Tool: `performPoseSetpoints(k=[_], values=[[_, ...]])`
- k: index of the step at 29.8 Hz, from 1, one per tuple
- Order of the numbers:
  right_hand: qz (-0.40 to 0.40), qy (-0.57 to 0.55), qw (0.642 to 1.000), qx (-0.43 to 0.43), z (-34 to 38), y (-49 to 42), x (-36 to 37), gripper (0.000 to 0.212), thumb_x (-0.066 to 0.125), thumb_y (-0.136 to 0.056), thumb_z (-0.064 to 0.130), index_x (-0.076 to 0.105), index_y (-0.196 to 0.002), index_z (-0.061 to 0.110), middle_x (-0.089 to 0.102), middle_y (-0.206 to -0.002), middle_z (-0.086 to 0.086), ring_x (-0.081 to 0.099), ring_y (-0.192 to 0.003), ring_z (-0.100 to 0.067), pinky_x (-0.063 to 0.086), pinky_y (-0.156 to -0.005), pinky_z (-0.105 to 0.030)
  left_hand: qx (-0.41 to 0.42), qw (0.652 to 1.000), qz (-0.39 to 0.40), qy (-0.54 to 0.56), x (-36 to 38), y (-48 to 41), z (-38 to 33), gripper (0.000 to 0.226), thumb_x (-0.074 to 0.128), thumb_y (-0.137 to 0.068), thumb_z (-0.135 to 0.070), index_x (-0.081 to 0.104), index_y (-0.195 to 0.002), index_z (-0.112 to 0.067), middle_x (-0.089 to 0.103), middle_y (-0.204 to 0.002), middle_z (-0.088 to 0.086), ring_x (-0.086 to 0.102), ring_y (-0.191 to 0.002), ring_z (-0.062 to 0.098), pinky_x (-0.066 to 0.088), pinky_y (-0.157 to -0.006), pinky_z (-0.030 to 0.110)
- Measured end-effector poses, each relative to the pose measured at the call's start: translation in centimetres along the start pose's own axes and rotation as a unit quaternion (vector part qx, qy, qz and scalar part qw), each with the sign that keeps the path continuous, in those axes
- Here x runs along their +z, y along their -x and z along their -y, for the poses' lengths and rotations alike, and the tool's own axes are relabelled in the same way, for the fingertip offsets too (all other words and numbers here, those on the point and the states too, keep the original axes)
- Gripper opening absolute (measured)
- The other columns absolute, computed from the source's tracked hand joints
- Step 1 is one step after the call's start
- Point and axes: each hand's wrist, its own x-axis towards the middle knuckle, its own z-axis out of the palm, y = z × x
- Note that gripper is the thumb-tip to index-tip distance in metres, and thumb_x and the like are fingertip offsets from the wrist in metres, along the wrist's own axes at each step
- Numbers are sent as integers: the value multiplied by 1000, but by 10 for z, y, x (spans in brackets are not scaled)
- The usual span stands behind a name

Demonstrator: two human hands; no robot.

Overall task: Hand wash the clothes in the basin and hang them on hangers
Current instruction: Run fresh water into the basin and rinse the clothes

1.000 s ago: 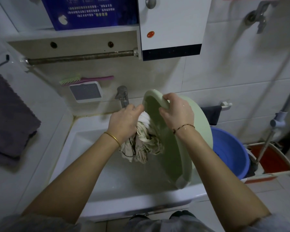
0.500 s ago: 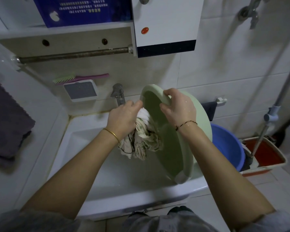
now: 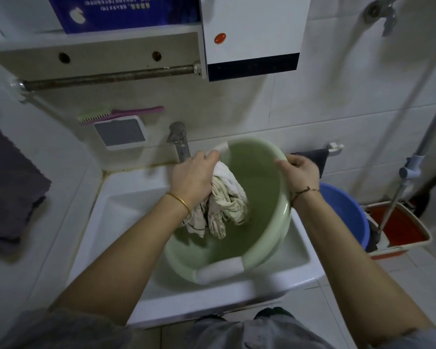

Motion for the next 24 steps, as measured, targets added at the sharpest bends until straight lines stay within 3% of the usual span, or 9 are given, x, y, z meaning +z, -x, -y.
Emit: performPoseSetpoints(k=[2, 5, 7, 11, 14, 16, 18, 21, 24], values=[[-10, -46, 997, 64, -22, 1, 6, 28, 70, -82, 10, 66, -106, -3, 66, -94, -15, 61, -78, -21, 54, -77, -34, -11, 1000, 15, 2, 12, 3, -1, 41, 49, -85, -6, 43, -122, -23, 54, -113, 6, 60, -94, 31, 37, -61, 33], [-7, -126, 982, 142, -49, 9, 14, 10, 67, -84, 6, 65, -93, 1, 63, -79, -11, 57, -66, -20, 52, -52, -19, -37, 996, 74, 21, 34, 12, 1, 39, 48, -85, -8, 43, -121, -22, 54, -117, 8, 60, -98, 32, 43, -66, 36], [-2, -148, 974, 169, -60, 16, 19, 2, 64, -85, 4, 64, -85, 6, 60, -71, -7, 56, -62, -19, 47, -43, -15, -53, 990, 130, 35, 51, 20, 5, 37, 48, -86, -11, 42, -122, -21, 53, -117, 10, 59, -100, 33, 46, -72, 39], [-1, -123, 975, 183, -77, 13, 25, 14, 62, -87, 7, 62, -101, 4, 60, -75, -7, 55, -63, -15, 49, -51, -19, -65, 961, 254, 91, 80, 31, 18, 43, 57, -85, -25, 40, -124, -19, 51, -119, 14, 57, -104, 35, 48, -84, 39], [13, 21, 989, 148, -84, 0, 28, 20, 59, -87, 16, 59, -104, 4, 61, -88, -9, 54, -72, -16, 45, -60, -25, -65, 892, 420, 152, 79, 27, 33, 78, 73, -75, -23, 31, -141, -19, 43, -137, 14, 50, -119, 30, 46, -97, 35], [39, 176, 979, 100, -82, -7, 29, 28, 55, -87, 25, 56, -109, 8, 59, -104, -11, 56, -87, -24, 47, -75, -33, -60, 853, 484, 186, 70, 19, 42, 85, 75, -76, -24, 28, -146, -18, 37, -146, 6, 43, -129, 23, 40, -104, 29], [57, 354, 932, 45, -78, -12, 33, 35, 55, -88, 28, 52, -117, 8, 49, -119, -15, 53, -101, -34, 44, -84, -41, -86, 864, 428, 251, 63, 7, 52, 62, 72, -82, -22, 44, -137, -14, 48, -135, 6, 47, -123, 19, 40, -97, 22], [-13, 572, 800, -182, -75, -18, 48, 35, 64, -79, 6, 56, -113, 5, 53, -115, -18, 53, -97, -36, 48, -80, -43, -201, 883, 193, 378, 60, -20, 70, 12, 61, -90, -19, 63, -99, -11, 58, -93, 8, 54, -85, 18, 39, -70, 25], [19, 610, 709, -355, -70, -17, 74, 28, 73, -53, -6, 67, -78, 5, 62, -84, -18, 60, -76, -35, 52, -81, -51, -319, 798, 59, 508, 55, -47, 80, 25, 49, -97, -24, 55, -76, -12, 55, -74, 8, 47, -60, 19, 39, -56, 25]])
